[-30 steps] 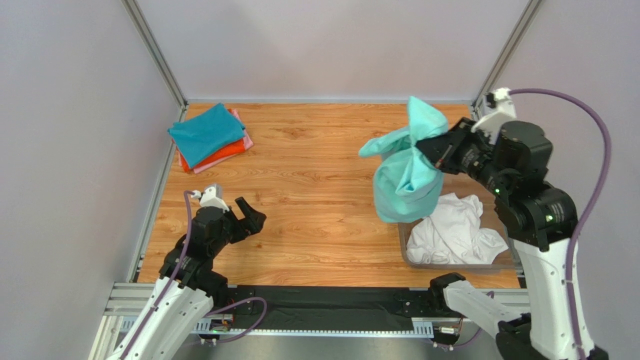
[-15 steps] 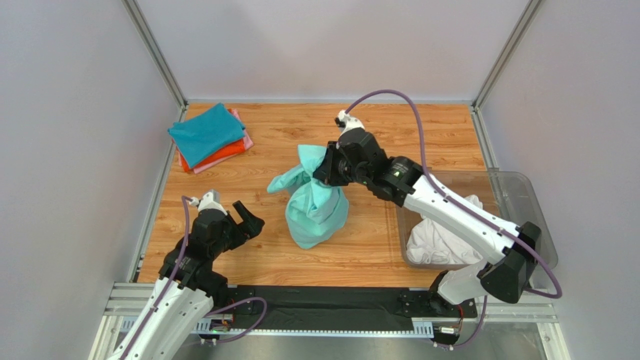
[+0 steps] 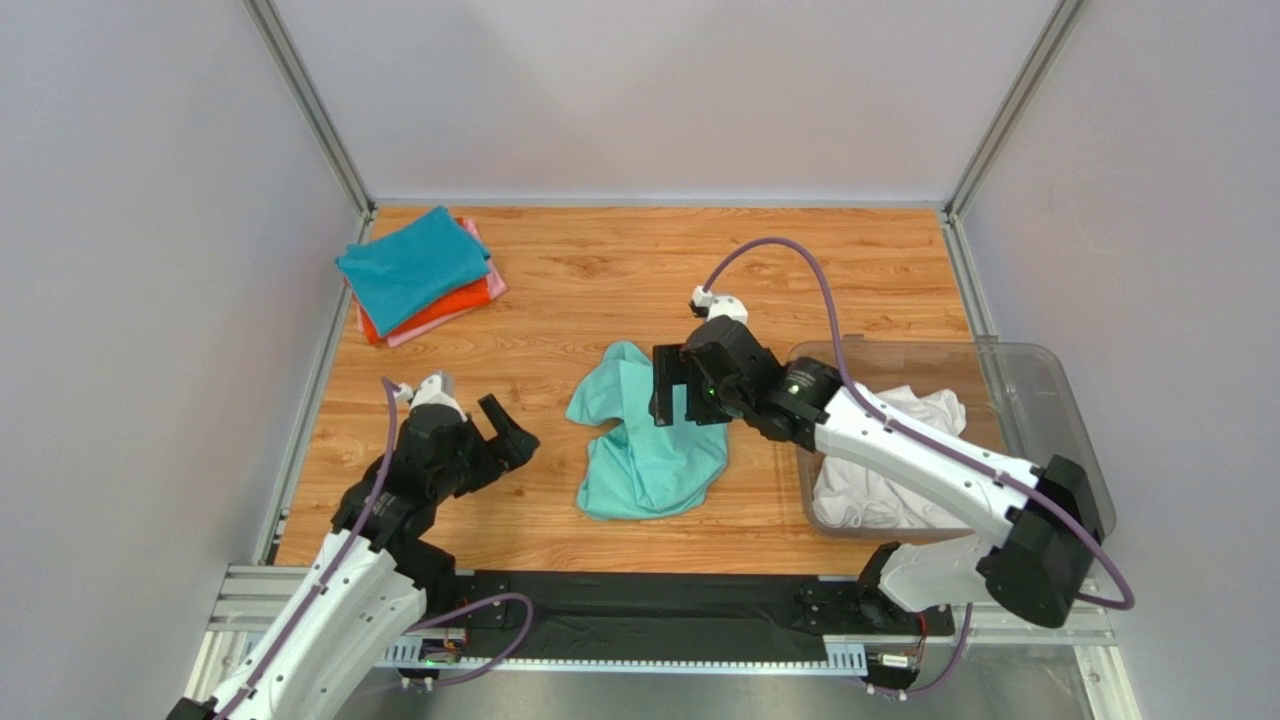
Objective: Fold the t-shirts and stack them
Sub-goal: Move the tshirt to the center of the board, then flatten the tshirt out
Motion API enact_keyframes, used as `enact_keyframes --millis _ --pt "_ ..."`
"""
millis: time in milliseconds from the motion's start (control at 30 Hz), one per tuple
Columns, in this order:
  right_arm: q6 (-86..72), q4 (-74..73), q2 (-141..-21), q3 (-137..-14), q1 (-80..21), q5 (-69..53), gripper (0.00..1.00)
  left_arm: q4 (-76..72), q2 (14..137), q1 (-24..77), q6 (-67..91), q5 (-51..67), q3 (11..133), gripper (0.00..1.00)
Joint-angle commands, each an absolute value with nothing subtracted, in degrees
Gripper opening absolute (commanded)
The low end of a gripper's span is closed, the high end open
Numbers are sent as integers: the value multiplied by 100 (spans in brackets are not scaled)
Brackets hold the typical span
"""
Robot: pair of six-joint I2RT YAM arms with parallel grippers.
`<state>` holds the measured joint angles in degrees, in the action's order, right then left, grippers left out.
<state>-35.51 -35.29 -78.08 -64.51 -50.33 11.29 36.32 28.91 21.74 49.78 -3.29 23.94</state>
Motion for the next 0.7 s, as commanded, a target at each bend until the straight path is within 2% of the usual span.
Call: enact_keyframes --millis 0,133,233,467,667 --pt "-3314 -3384 -7164 -6039 -5176 1310 100 2402 3285 2188 4843 184 2365 100" --pt "-3226 -3103 -6944 -5424 -5685 1107 100 1260 4225 2188 4790 299 2258 99" --pt "-3322 -2980 -6961 -5073 -6299 1361 100 1108 5427 2188 4624 264 2731 95" --pt "-3603 -2865 -7583 -5168 -7153 1984 100 827 7065 2188 4509 272 3515 94" --pt "-4534 -2962 -8384 -5484 -7532 2583 98 405 8312 2188 4561 799 3946 82"
